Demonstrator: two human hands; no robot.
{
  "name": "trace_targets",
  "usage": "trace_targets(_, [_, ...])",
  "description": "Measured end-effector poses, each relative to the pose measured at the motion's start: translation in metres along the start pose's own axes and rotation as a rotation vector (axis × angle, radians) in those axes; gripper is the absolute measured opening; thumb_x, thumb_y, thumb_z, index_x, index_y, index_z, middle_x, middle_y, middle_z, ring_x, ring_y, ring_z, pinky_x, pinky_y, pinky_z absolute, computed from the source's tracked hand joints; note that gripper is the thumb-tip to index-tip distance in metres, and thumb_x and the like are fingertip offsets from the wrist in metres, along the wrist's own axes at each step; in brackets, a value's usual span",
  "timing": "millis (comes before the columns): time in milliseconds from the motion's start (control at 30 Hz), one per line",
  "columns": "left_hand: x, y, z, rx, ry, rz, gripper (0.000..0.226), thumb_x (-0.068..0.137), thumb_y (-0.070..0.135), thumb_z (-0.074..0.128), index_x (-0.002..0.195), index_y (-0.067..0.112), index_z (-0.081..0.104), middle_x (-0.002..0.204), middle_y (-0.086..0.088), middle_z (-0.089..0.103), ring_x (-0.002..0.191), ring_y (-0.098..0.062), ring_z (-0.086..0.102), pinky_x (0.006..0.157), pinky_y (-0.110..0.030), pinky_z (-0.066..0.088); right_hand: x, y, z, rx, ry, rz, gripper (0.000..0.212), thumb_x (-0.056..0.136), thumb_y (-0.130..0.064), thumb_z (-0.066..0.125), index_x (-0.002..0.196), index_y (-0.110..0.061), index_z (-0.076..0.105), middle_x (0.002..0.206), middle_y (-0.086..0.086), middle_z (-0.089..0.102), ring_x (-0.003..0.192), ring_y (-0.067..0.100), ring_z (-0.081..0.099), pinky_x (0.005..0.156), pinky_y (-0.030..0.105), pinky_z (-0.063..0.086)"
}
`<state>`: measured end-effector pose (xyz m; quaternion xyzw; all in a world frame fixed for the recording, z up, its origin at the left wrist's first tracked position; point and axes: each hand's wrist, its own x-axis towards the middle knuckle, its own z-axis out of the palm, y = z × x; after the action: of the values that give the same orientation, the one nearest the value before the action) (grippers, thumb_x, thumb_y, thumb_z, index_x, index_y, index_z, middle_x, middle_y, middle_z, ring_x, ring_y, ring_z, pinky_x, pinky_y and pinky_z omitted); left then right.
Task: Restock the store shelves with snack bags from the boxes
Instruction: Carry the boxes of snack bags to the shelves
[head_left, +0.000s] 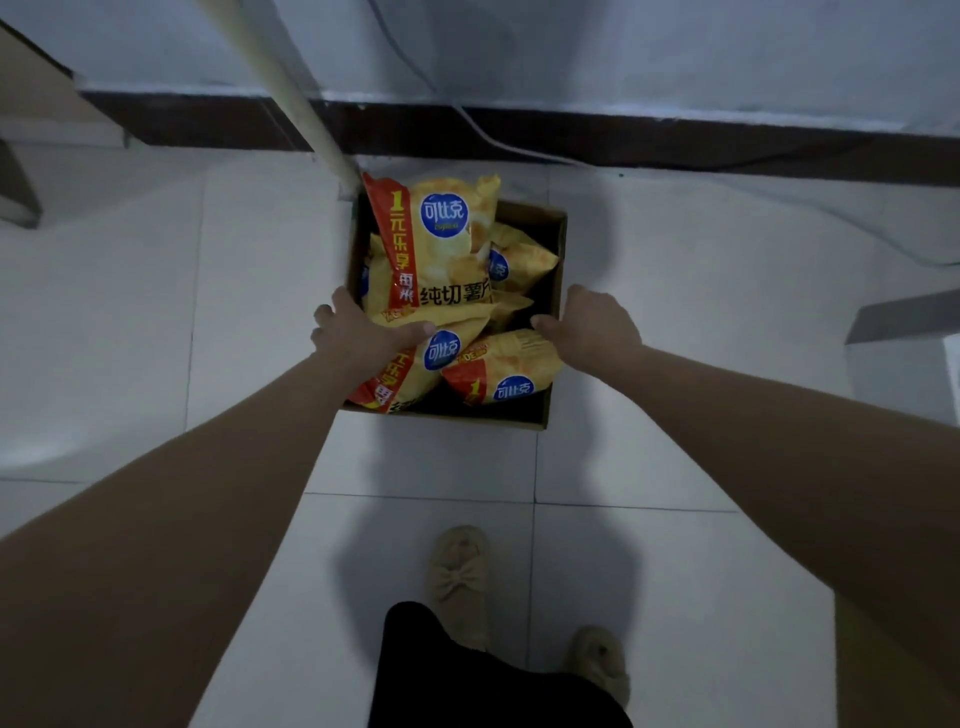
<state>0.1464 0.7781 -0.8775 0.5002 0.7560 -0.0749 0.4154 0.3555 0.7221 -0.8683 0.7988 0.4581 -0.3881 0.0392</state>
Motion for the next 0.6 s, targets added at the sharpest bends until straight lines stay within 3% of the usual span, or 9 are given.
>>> trace_targets(200, [0.04, -0.008, 0.019, -0.109, -0.059, -0.019, 0.127, 0.042, 0.07, 0.077, 0.143, 0.017, 0.023, 0.142, -0.012, 0.042, 0.129, -0.033, 0.045, 0.101, -0.053, 0.043, 0.04, 0.011, 0.026, 0.042, -0.036, 0.073, 0.042, 0.094, -0.039, 0.052, 0.112, -0.001, 0.053, 0.109, 0.014, 0.059, 0.09, 0.027, 0.055, 0.069, 0.03, 0.04])
trace_targets(367, [0.058, -0.007, 0.029, 0.009, -0.036, -0.077, 0.13, 0.049, 0.066, 0.079, 0.148, 0.018, 0.009, 0.151, -0.017, 0.025, 0.139, -0.037, 0.025, 0.11, -0.055, 0.031, 0.057, 0.01, 0.043, 0.034, -0.063, 0.1, 0.036, 0.095, -0.031, 0.051, 0.111, 0.001, 0.056, 0.11, 0.017, 0.061, 0.086, 0.025, 0.053, 0.069, 0.029, 0.039])
trace_targets(500, [0.074, -0.013, 0.033, -0.084, -0.066, -0.099, 0.137, 0.046, 0.062, 0.082, 0.149, 0.019, 0.001, 0.153, -0.016, 0.021, 0.14, -0.037, 0.026, 0.109, -0.055, 0.032, 0.066, 0.012, 0.053, 0.046, -0.039, 0.149, 0.026, 0.096, -0.017, 0.049, 0.11, 0.004, 0.055, 0.115, 0.019, 0.06, 0.105, 0.032, 0.059, 0.071, 0.029, 0.041])
trace_targets(600, [0.077, -0.015, 0.036, -0.058, -0.019, -0.102, 0.132, 0.052, 0.061, 0.08, 0.148, 0.009, 0.006, 0.152, -0.015, 0.02, 0.141, -0.034, 0.024, 0.111, -0.051, 0.032, 0.073, 0.011, 0.056, 0.063, -0.034, 0.206, 0.013, 0.092, -0.008, 0.05, 0.096, 0.004, 0.054, 0.119, 0.019, 0.059, 0.108, 0.032, 0.059, 0.072, 0.027, 0.041])
